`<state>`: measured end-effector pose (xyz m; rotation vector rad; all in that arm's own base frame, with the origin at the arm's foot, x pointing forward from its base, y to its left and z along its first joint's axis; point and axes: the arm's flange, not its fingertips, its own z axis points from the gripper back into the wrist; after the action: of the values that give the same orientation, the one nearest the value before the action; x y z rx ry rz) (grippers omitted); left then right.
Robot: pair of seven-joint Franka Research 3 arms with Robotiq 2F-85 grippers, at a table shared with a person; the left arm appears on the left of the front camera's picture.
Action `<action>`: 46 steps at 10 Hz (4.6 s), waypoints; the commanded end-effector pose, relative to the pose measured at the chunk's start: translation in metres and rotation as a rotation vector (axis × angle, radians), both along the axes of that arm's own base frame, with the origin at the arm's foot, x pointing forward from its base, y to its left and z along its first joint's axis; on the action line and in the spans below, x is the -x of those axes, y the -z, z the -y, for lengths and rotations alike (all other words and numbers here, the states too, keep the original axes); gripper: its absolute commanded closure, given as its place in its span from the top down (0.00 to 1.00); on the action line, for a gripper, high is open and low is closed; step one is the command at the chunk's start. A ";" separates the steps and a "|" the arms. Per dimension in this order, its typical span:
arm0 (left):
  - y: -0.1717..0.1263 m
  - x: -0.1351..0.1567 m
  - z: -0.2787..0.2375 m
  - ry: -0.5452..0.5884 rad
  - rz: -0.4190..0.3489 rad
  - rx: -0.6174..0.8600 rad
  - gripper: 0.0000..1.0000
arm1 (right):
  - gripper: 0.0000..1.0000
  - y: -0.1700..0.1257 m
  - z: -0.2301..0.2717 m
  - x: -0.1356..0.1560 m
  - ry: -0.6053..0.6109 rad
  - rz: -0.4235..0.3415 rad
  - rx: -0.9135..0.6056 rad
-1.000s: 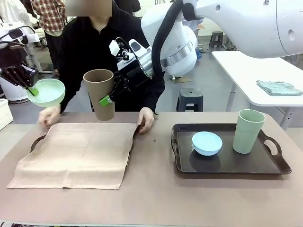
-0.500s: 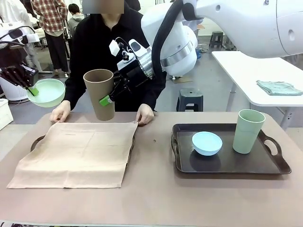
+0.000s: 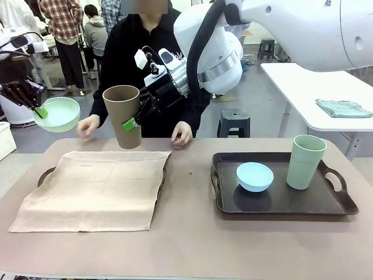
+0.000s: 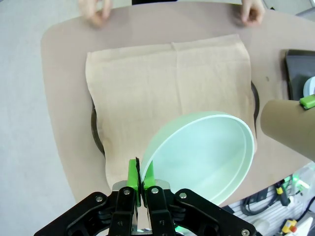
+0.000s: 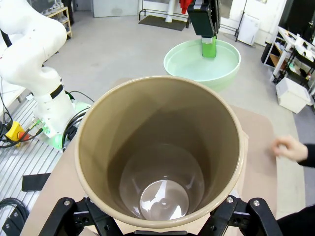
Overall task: Set up a tray with a mat and arrange the tableware.
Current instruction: Place the Picnic Bowl and Reusable plastic cup back onto the Handle tray in front of the human's position.
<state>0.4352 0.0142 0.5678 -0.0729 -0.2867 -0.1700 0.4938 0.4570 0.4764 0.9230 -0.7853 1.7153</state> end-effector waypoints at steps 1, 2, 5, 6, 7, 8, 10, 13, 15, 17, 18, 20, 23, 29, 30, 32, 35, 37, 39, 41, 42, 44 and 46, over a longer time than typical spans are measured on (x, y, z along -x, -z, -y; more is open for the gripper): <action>-0.002 -0.001 -0.001 0.004 0.004 -0.002 0.00 | 0.76 -0.002 0.000 0.000 0.004 -0.019 -0.019; -0.002 -0.001 -0.001 0.004 0.004 -0.002 0.00 | 0.85 0.000 0.000 0.000 0.000 0.000 0.000; 0.025 -0.007 -0.002 0.034 -0.067 0.006 0.04 | 0.85 0.022 -0.004 -0.021 -0.103 0.008 -0.001; 0.039 -0.009 -0.004 0.042 -0.117 -0.014 0.04 | 0.85 0.034 -0.001 -0.026 -0.104 -0.012 0.008; 0.056 -0.010 -0.006 0.031 -0.152 -0.018 0.04 | 0.85 0.053 0.003 -0.033 -0.107 -0.046 0.006; 0.074 -0.014 -0.006 0.036 -0.191 -0.017 0.04 | 0.85 0.069 0.007 -0.040 -0.112 -0.069 -0.006; 0.089 -0.018 -0.007 0.020 -0.225 0.025 0.04 | 0.85 0.091 0.009 -0.049 -0.117 -0.058 0.022; 0.085 -0.013 -0.002 0.015 -0.194 -0.003 0.04 | 0.85 0.081 0.008 -0.038 -0.090 -0.075 0.018; 0.100 -0.018 -0.002 0.021 -0.215 -0.009 0.04 | 0.85 0.104 0.005 -0.045 -0.081 -0.068 0.050; 0.123 -0.025 0.008 0.037 -0.228 -0.033 0.04 | 0.85 0.119 0.001 -0.052 -0.088 -0.066 0.058; 0.133 -0.029 0.012 0.046 -0.241 -0.040 0.04 | 0.85 0.127 -0.001 -0.058 -0.096 -0.070 0.066; 0.154 -0.036 0.015 0.059 -0.268 -0.027 0.04 | 0.85 0.137 -0.003 -0.068 -0.140 -0.036 0.058; 0.172 -0.041 0.013 0.061 -0.288 -0.012 0.04 | 0.85 0.155 -0.006 -0.074 -0.260 0.029 0.065; 0.205 -0.053 0.013 0.105 -0.258 0.073 0.04 | 0.85 0.171 -0.006 -0.082 -0.288 -0.018 -0.028; 0.208 -0.055 0.015 0.114 -0.244 0.075 0.04 | 0.85 0.171 -0.005 -0.083 -0.270 -0.030 -0.041; 0.210 -0.055 0.017 0.125 -0.243 0.065 0.64 | 0.85 0.171 -0.004 -0.084 -0.234 -0.067 -0.055; 0.215 -0.053 0.013 0.117 -0.271 0.065 1.00 | 1.00 0.174 -0.001 -0.087 -0.193 -0.125 -0.075; 0.214 -0.052 0.010 0.098 -0.292 0.060 0.56 | 1.00 0.173 0.000 -0.085 -0.157 -0.140 -0.063; 0.207 -0.048 0.011 0.114 -0.277 0.057 0.56 | 1.00 0.172 0.003 -0.086 -0.100 -0.184 -0.019; 0.197 -0.045 0.008 0.116 -0.259 0.074 0.56 | 1.00 0.167 0.015 -0.086 -0.078 -0.218 0.005; 0.192 -0.043 0.006 0.120 -0.249 0.083 0.56 | 1.00 0.164 0.023 -0.085 -0.068 -0.220 0.007; 0.184 -0.040 0.003 0.123 -0.241 0.097 0.56 | 1.00 0.156 0.038 -0.081 -0.053 -0.219 0.009; 0.173 -0.037 -0.001 0.132 -0.226 0.114 0.56 | 1.00 0.148 0.053 -0.077 -0.036 -0.204 0.000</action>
<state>0.4789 0.0101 0.3915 -0.1805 -0.0533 -0.2509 0.5889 0.4191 0.3245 1.1124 -0.6123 1.6407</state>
